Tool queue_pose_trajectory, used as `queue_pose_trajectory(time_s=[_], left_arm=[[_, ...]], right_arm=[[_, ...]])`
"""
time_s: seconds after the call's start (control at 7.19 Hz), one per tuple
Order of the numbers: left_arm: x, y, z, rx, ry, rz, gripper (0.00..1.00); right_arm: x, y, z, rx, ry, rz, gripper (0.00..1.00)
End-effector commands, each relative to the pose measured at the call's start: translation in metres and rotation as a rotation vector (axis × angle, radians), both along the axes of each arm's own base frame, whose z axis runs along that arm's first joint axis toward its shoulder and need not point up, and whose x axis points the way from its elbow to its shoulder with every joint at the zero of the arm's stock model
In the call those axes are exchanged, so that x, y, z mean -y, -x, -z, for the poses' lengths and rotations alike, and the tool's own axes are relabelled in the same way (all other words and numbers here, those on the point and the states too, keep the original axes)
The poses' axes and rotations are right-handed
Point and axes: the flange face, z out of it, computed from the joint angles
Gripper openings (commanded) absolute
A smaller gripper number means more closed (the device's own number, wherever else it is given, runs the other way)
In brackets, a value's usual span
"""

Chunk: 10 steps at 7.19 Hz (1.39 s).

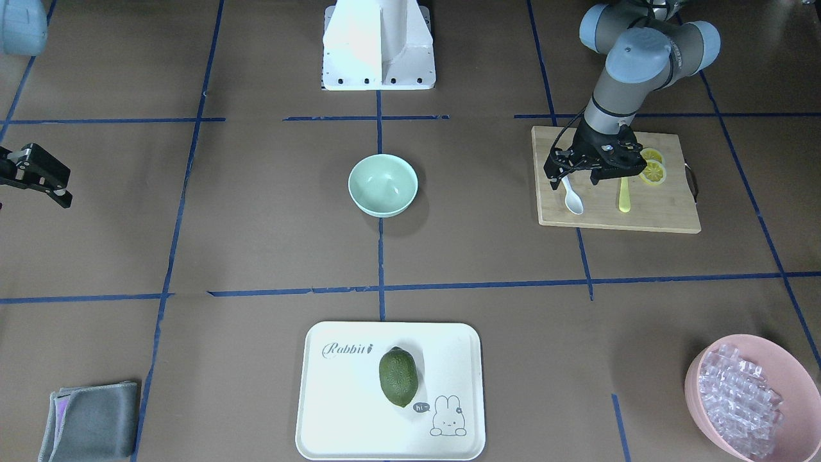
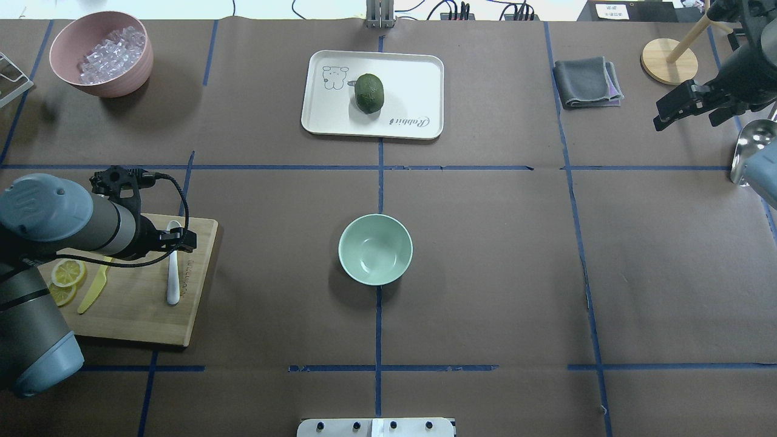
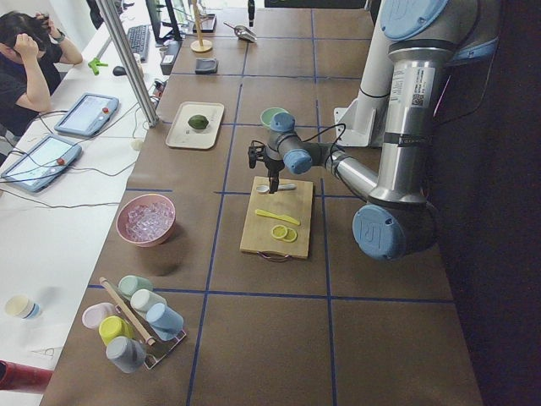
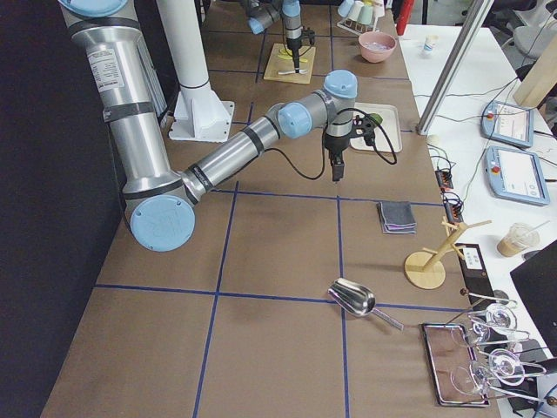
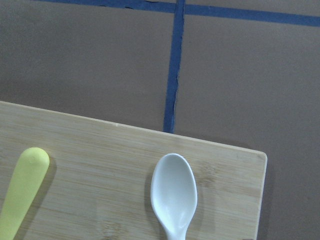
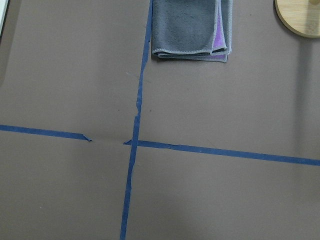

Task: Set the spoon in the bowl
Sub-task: 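Lower the left gripper onto the white spoon handle and grasp it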

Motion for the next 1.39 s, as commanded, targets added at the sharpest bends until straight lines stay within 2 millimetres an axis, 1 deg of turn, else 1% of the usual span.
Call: queue_pose_trajectory(time_s=[0.0, 0.28, 0.83, 0.97, 1.25], left_arm=[[-0.0035, -0.005, -0.0028, 0.004, 0.004, -0.01, 0.9], [-0.0044, -0.0057, -0.0027, 0.003, 0.006, -0.013, 0.87], [-0.0059, -0.0069, -0.0042, 0.004, 0.009, -0.019, 0.79], [-0.0055, -0.0076, -0.0049, 0.005, 0.01, -0.019, 0.74], [-0.0057, -0.0077, -0.0049, 0.004, 0.012, -0.021, 0.54]], right_arm=[[0.0001, 0.0, 0.0001, 0.0, 0.0, 0.0, 1.0], [0.0001, 0.0, 0.0001, 0.0, 0.0, 0.0, 1.0], [-0.0006, -0.0012, 0.0006, 0.0, -0.002, -0.002, 1.0], [-0.0006, -0.0012, 0.0006, 0.0, -0.002, -0.002, 1.0], [-0.0009, -0.0013, 0.0012, 0.001, -0.003, -0.002, 1.0]])
